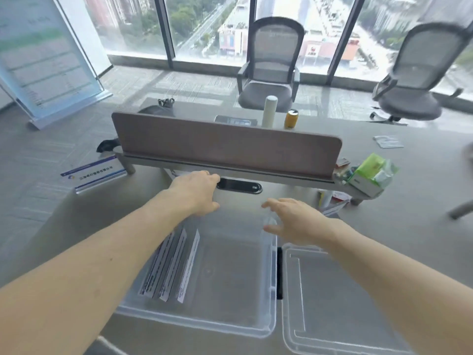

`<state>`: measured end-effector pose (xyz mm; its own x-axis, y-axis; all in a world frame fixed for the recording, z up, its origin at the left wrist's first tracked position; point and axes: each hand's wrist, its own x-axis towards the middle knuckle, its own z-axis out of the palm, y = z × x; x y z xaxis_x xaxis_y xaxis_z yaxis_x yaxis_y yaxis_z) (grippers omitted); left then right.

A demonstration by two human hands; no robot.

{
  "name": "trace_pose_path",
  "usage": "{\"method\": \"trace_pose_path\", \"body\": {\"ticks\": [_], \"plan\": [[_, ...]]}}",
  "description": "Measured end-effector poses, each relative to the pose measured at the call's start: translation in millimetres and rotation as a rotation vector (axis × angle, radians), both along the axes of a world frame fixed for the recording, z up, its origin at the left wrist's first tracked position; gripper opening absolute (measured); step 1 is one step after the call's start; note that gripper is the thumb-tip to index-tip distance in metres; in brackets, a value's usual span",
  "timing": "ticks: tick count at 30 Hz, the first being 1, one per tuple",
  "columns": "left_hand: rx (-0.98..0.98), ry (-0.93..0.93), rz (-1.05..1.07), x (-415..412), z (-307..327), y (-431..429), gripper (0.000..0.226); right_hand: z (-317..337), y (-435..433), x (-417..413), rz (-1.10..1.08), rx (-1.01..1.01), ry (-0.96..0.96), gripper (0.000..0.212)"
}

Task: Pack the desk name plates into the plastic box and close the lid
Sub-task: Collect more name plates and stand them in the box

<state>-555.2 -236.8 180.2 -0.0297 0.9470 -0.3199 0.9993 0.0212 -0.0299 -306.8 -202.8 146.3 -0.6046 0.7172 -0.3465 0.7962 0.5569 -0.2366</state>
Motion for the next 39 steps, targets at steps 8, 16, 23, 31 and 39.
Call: {"method": "trace_pose_path", "body": {"ticks": [8,16,23,31,39], "plan": [[0.056,-0.029,-0.136,89.3,41.7,42.5,0.063,75.7,30.8,139.3,-0.222,0.104,-0.131,0.042],[0.028,-0.004,-0.177,167.5,46.0,86.9,0.067,79.8,65.0,221.9,-0.279,0.101,-0.123,0.053],[-0.041,-0.017,-0.171,228.1,-11.0,112.8,0.065,36.4,103.0,265.6,-0.186,0.106,-0.168,0.051],[-0.156,-0.059,-0.113,240.5,-99.4,137.1,0.055,-28.5,138.4,264.3,-0.087,0.089,-0.188,0.053],[-0.195,-0.181,-0.089,249.1,-185.2,161.3,0.032,-98.9,171.1,236.6,-0.071,0.096,-0.127,0.055]]}}
